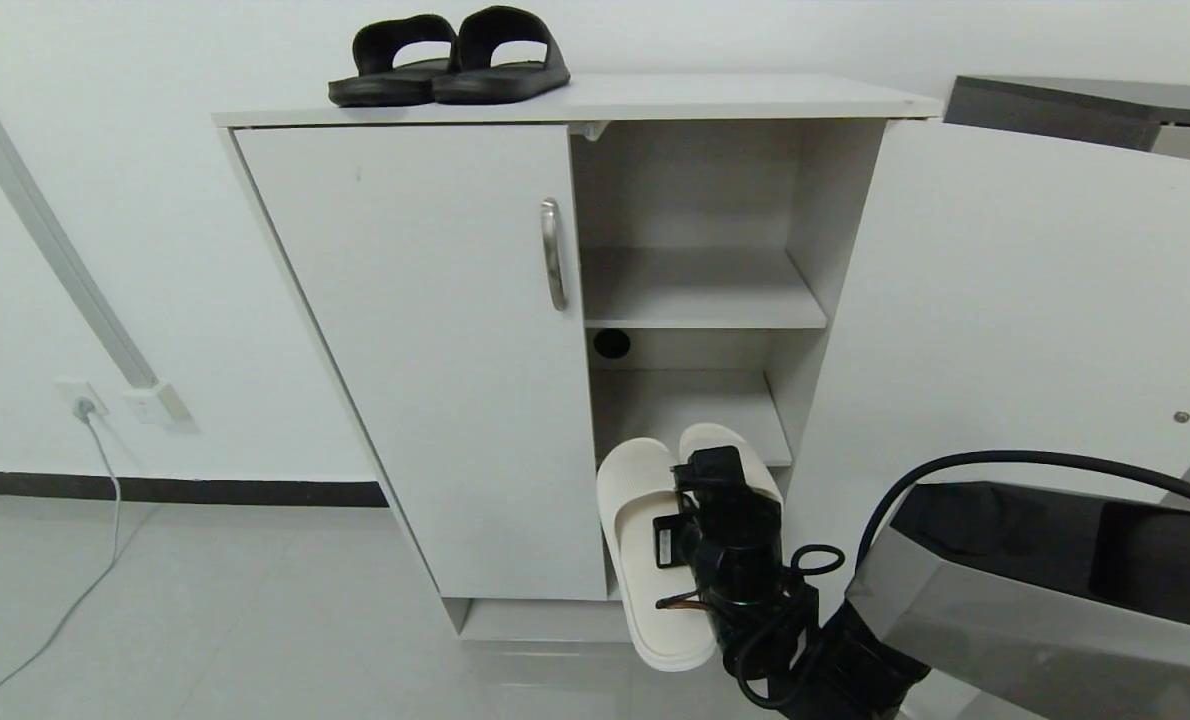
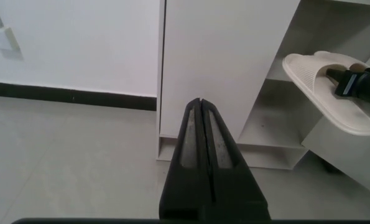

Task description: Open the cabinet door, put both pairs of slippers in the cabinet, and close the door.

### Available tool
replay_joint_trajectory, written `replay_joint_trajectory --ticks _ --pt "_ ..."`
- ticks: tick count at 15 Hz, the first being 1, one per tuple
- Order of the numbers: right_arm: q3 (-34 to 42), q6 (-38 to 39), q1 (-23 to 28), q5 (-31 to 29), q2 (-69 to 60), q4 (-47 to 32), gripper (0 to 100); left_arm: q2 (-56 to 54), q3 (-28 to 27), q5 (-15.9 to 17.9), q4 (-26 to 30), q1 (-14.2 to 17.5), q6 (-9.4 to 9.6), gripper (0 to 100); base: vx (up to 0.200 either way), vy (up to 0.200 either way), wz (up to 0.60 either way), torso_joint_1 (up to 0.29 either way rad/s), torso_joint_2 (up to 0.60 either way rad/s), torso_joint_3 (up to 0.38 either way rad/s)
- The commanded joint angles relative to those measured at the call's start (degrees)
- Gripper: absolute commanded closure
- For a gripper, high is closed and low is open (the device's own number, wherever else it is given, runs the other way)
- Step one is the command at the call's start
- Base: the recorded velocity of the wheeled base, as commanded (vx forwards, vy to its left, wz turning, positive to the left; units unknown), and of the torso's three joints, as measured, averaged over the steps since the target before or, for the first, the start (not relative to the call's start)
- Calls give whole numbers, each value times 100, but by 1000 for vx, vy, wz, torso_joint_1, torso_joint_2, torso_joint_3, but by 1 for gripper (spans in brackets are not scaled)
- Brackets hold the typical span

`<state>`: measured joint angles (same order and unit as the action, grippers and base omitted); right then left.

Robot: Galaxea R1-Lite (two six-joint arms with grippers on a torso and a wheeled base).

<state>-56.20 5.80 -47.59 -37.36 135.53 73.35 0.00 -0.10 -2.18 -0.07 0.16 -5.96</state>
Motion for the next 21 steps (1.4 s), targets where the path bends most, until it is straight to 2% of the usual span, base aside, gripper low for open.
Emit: replay_joint_trajectory --ticks 1,6,11,14,21 --pt "-14 9 13 1 -10 4 100 9 1 -2 -1 2 -2 100 0 0 0 2 2 -188" --pt "4 -27 13 19 -18 144 100 0 1 -2 -1 2 -2 100 0 0 0 1 2 -199" --pt "118 -387 13 124 -18 707 100 0 1 -10 -1 2 -37 100 0 0 0 4 2 -143" --pt "206 -774 48 98 105 1384 100 9 1 -10 -1 2 -37 100 0 0 0 0 0 0" --pt "206 -695 206 89 122 1164 100 0 1 -28 -1 2 -37 100 0 0 0 0 0 0"
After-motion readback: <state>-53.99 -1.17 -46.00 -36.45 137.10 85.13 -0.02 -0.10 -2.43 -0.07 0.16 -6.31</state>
